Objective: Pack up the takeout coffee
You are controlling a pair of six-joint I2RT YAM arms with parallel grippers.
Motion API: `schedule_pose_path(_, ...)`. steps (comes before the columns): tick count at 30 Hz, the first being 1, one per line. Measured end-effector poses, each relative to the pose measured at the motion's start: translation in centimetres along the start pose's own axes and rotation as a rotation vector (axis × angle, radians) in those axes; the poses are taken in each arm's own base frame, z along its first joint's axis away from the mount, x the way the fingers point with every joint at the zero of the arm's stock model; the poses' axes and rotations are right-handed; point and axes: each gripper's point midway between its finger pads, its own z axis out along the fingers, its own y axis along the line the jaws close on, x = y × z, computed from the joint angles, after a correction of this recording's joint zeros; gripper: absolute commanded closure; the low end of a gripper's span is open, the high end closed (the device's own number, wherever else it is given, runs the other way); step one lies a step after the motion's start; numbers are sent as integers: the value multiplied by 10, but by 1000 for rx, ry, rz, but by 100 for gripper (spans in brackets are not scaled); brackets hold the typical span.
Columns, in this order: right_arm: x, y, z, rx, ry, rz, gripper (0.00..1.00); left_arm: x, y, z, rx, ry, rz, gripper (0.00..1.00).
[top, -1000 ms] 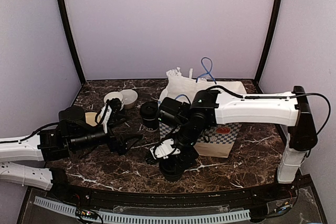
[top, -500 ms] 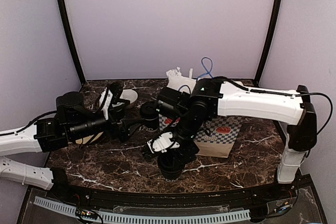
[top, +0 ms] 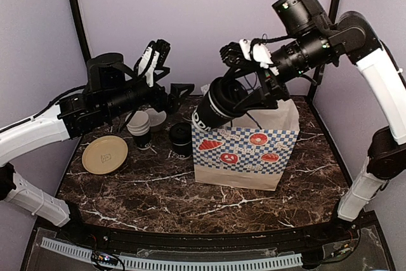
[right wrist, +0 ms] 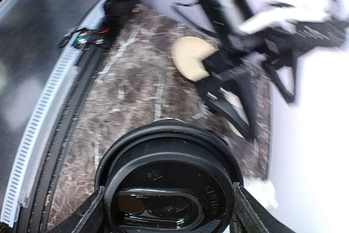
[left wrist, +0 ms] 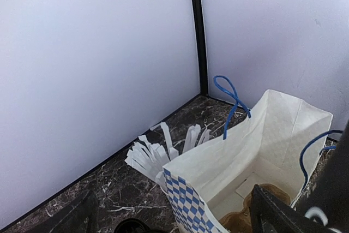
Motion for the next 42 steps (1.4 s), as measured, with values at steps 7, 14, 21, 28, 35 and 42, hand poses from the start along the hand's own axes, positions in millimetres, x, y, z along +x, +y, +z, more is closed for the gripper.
schedule_pose_path(7,15,-31,-51,166,-8,63,42,-24,26,23,-9,-29,-21,1)
schedule_pose_path(14,5,-42,-76,244,-49,72,41,8,19,72,102,56,-89,1)
schedule_pose_path(21,-16,-48,-108,340,-119,40,42,46,-5,112,220,179,-128,1)
schedule_pose_path(28,28,-56,-93,380,18,105,42,40,-8,121,244,201,-134,1)
schedule_pose_path(35,125,-59,-45,318,266,265,42,45,-9,120,250,218,-136,3)
schedule_pose_path(42,165,-41,-19,236,377,309,43,57,-11,87,256,237,-140,1)
